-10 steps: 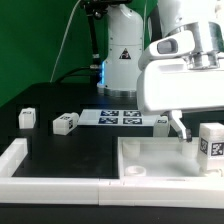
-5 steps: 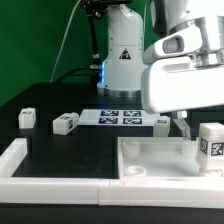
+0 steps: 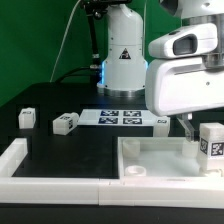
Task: Assemble one leg
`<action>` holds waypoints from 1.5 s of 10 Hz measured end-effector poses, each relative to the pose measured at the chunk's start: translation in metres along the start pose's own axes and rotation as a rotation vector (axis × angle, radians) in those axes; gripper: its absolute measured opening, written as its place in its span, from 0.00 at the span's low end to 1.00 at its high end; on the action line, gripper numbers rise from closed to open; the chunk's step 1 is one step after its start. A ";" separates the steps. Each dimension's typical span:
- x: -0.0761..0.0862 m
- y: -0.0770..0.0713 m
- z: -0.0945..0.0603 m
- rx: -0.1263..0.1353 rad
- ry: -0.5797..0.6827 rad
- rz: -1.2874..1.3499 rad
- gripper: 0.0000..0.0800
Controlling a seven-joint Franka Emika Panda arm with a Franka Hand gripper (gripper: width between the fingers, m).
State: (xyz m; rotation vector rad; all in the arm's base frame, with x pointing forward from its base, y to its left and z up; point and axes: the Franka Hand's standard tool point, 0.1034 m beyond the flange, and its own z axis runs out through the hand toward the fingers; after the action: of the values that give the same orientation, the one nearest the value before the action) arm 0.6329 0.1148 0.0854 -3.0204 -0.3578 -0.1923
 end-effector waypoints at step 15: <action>0.000 0.006 0.006 0.034 0.135 0.863 0.37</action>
Offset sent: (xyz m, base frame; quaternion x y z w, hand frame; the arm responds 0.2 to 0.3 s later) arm 0.0000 0.0000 0.0000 0.0000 0.0000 0.0000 1.0000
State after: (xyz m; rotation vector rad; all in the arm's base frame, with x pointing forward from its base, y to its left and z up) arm 0.6348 0.1094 0.0791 -2.7936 0.9187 -0.2971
